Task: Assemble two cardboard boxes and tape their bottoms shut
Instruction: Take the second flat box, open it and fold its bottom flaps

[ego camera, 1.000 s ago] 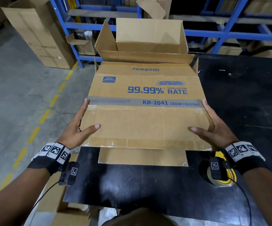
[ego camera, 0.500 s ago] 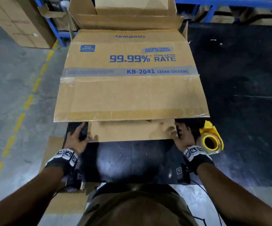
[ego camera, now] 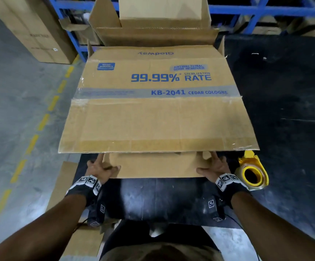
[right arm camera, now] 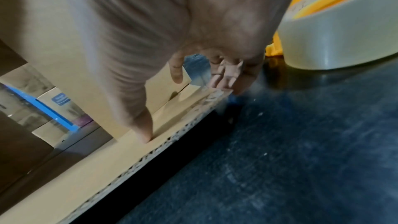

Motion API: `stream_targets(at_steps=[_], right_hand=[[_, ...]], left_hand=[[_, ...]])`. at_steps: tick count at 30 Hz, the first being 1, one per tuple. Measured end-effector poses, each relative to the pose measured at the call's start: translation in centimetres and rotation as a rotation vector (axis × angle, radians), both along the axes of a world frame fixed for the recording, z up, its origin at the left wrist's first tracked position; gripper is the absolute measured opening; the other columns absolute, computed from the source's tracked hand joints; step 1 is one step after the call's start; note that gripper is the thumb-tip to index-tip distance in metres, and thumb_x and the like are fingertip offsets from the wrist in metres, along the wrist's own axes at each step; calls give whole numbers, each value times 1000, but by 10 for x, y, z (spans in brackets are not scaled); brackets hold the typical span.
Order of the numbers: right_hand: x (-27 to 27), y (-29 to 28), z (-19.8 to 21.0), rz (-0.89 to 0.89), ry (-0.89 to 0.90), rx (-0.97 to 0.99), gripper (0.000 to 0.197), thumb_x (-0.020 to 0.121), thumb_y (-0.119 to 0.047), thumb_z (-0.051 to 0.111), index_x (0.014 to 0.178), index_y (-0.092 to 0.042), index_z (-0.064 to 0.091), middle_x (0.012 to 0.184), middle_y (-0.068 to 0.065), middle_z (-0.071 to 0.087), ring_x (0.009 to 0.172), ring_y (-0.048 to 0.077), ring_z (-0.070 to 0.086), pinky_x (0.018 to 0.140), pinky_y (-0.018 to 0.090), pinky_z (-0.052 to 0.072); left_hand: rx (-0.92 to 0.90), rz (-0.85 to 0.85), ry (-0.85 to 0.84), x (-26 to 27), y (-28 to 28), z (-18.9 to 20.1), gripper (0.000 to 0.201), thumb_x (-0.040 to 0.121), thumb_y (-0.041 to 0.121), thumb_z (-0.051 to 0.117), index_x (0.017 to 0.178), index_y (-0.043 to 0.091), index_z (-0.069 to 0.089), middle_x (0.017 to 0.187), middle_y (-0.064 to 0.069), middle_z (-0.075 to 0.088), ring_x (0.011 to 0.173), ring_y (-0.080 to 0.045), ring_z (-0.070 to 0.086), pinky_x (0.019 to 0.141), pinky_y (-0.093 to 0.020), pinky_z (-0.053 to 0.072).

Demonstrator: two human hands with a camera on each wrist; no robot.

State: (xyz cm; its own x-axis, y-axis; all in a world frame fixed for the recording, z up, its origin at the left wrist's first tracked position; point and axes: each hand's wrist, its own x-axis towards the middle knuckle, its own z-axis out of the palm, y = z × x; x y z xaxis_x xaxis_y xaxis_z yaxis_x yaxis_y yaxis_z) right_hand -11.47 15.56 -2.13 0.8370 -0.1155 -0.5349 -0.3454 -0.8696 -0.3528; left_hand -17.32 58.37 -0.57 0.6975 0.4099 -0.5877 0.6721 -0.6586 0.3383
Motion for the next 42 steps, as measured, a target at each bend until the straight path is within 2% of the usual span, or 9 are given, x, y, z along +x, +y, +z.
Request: stream_targets(at_steps=[6,9,12,16,21,26,30,33,42], right_hand=[[-26,-21,44,11,-22,399,119,62,-47,92,155,-50,18,159,-3,35,142,25,39,117,37,32],[-43,-18,77,-8,-107,541,100,42,-69,90,128,-68,40,151,-14,44,139,14,43,117,38,36],[-56,-11,134,-30,-217,532,73,62,-49,90,127,-47,57,145,-9,52,133,10,46,108,27,38],[-64,-8,228,-40,-370,569,74,59,-66,81,120,-24,73,117,-4,72,98,25,70,74,10,49],[-51,-1,315,-106,-363,811,95,48,-82,79,107,-8,75,91,21,75,61,29,65,57,29,51],[-29,21,311,-265,-404,579,96,67,-94,50,99,-6,72,71,20,68,55,29,56,66,40,45],[-27,20,284,-285,-529,407,98,68,-100,34,114,-21,70,118,0,66,115,28,58,105,52,41],[-24,7,246,-373,-500,739,89,56,-95,60,117,-31,65,135,-7,59,127,16,54,109,50,38],[-12,14,192,-408,-508,685,82,56,-89,65,107,-25,71,112,-1,73,107,19,67,96,45,51]], left_hand=[[-308,-29,-190,-33,8,45,98,81,44,84,154,61,20,116,-17,74,85,-19,72,98,-43,55],[-326,-105,-232,-35,20,78,96,75,58,83,152,63,26,149,-5,55,117,-24,63,106,-45,49],[-359,-189,-306,-36,39,119,83,62,78,75,137,68,43,147,17,56,127,-16,59,114,-45,44],[-439,-242,-481,-39,58,206,71,63,75,75,126,42,70,116,9,75,92,-6,66,85,-29,50],[-678,-136,-608,-23,84,291,98,46,85,81,112,12,75,81,-19,73,72,-27,68,67,-32,53],[-289,-138,-646,-3,83,257,87,66,99,49,68,12,54,68,2,53,67,-14,48,69,-34,35],[-331,-42,-687,0,76,214,75,71,98,43,103,37,72,132,0,54,128,-16,50,116,-45,36],[-665,77,-662,2,69,192,71,64,99,52,117,52,62,151,9,50,140,-19,46,119,-60,33],[-558,105,-845,4,35,173,53,82,74,65,116,33,70,100,25,76,100,9,68,95,-35,54]])
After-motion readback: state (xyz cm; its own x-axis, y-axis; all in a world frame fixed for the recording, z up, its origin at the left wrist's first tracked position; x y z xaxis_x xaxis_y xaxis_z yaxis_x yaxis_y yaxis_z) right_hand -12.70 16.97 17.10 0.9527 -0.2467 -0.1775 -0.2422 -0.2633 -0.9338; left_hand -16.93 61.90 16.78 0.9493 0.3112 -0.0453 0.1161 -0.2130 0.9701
